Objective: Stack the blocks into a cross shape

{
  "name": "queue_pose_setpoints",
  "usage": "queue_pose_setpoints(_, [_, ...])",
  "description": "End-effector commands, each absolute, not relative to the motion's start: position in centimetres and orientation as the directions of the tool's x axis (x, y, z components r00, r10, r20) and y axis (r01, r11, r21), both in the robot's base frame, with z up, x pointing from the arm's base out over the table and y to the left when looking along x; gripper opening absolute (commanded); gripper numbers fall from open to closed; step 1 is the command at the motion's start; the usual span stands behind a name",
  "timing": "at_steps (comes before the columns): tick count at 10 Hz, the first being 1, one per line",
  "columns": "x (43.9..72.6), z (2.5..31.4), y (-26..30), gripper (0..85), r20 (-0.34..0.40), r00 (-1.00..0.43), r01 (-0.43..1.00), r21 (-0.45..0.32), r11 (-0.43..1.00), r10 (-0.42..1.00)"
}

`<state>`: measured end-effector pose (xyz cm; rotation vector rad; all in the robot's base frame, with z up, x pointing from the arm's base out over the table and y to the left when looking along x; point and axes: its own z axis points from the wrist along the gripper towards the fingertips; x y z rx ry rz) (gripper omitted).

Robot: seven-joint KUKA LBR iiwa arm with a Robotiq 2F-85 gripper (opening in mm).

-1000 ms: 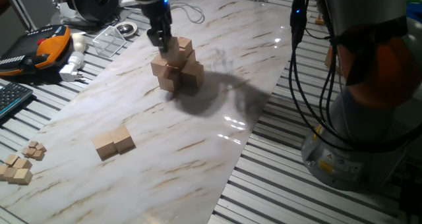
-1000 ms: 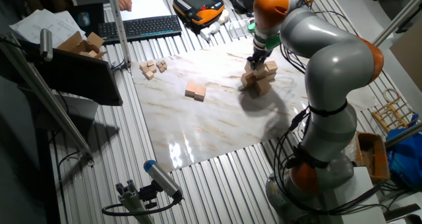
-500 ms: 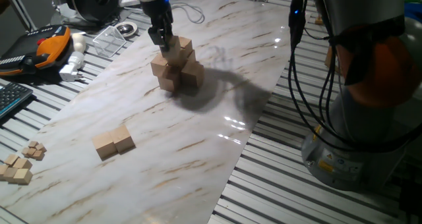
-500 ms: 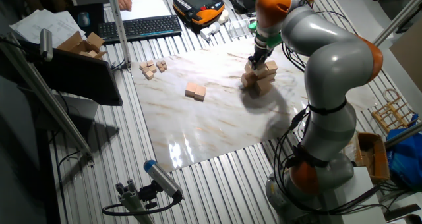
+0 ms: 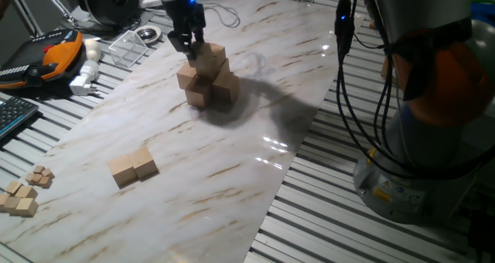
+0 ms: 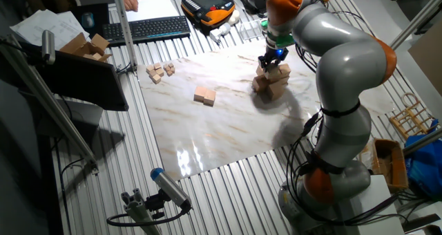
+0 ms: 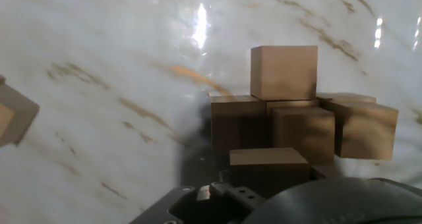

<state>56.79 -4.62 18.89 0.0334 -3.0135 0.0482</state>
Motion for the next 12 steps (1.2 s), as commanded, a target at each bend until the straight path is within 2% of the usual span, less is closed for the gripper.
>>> queue_pose_setpoints(1, [56.8, 18.9, -4.6, 0.0, 0.123, -0.992, -0.023, -0.036, 0.999, -0.019])
queue_pose_setpoints(3, [55.3, 20.5, -6.1, 0.0, 0.113, -0.993, -0.049, -0.073, 0.996, -0.041])
queue_pose_setpoints(5, [53.8, 21.2, -7.5, 0.0, 0.111, -0.992, -0.063, -0.076, 0.995, -0.054])
queue_pose_setpoints(8, [52.7, 19.5, -8.0, 0.0, 0.082, -0.994, -0.078, -0.095, 0.992, -0.071])
queue_pose_setpoints(12, [52.1, 17.3, -8.5, 0.0, 0.038, -0.995, -0.095, -0.083, 0.992, -0.092])
